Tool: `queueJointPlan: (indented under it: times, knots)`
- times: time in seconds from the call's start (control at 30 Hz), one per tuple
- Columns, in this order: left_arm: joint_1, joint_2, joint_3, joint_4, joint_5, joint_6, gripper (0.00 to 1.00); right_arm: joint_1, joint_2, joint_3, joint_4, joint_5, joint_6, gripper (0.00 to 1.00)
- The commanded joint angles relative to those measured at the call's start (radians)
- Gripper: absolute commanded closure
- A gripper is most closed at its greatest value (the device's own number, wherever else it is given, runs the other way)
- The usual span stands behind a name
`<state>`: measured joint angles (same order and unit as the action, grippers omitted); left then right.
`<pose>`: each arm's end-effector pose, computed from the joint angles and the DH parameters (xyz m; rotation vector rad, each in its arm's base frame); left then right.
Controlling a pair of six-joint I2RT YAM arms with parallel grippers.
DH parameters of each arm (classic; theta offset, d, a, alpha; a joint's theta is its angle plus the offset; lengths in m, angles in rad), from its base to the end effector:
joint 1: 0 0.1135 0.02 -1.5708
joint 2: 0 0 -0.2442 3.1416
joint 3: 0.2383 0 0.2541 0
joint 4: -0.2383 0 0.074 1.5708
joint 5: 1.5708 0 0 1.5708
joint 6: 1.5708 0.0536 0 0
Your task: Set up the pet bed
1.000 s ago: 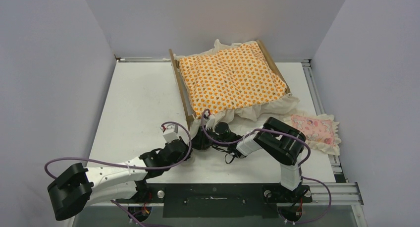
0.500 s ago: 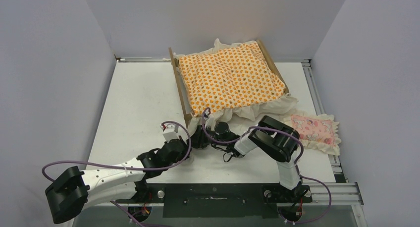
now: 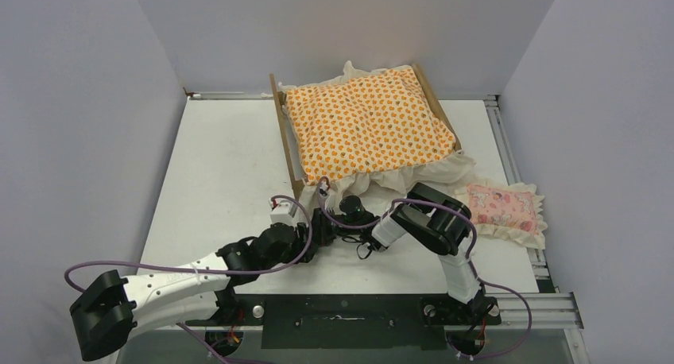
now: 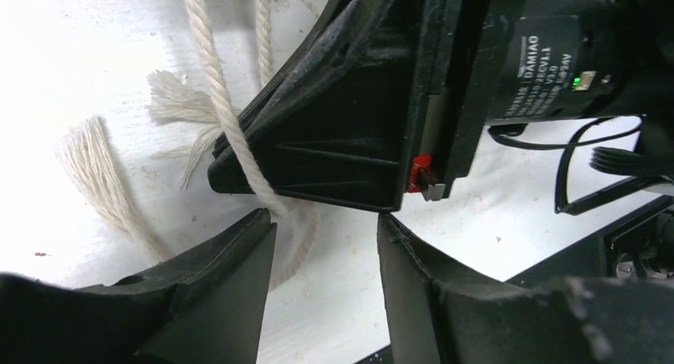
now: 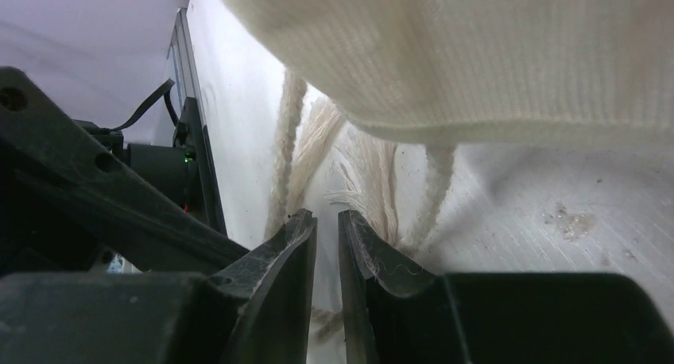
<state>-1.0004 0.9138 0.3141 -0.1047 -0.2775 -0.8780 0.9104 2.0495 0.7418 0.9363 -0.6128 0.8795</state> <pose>0.1226 -0.1640 0.1357 -0.0077 2.3369 -0.6782 0.1992 0.3067 0.0647 -0.5262 2.2630 1.6607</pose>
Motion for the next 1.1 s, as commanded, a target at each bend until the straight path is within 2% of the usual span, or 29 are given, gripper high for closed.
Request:
queueJointPlan:
  times: [0.0, 0.2, 0.27, 0.33, 0.4, 0.57, 0.8, 1.07]
  knots:
    - [0.003, -0.048, 0.114, -0.126, -0.015, -0.015, 0.50, 0.010, -0.007, -0.004, -0.032, -0.030, -0.026, 0.80]
    - [0.011, -0.131, 0.230, -0.382, -0.110, -0.025, 0.46, 0.005, -0.030, -0.035, -0.024, -0.009, -0.025, 0.79]
    - [0.024, -0.140, 0.258, -0.471, -0.172, -0.055, 0.50, 0.004, -0.034, -0.041, -0.019, -0.008, -0.024, 0.79]
    - [0.055, -0.141, 0.261, -0.515, -0.199, -0.085, 0.59, 0.003, -0.036, -0.046, -0.016, -0.006, -0.022, 0.79]
    - [0.093, -0.129, 0.247, -0.492, -0.167, -0.078, 0.66, 0.004, -0.036, -0.050, -0.006, -0.007, -0.018, 0.79]
    - [0.189, -0.023, 0.225, -0.393, -0.047, -0.083, 0.67, 0.003, -0.031, -0.055, 0.015, -0.007, -0.005, 0.80]
    - [0.221, 0.106, 0.209, -0.261, -0.018, -0.129, 0.72, 0.005, -0.024, -0.055, 0.034, -0.004, 0.007, 0.80]
    - [0.225, 0.231, 0.183, -0.137, -0.008, -0.195, 0.71, 0.008, -0.018, -0.052, 0.041, -0.002, 0.008, 0.80]
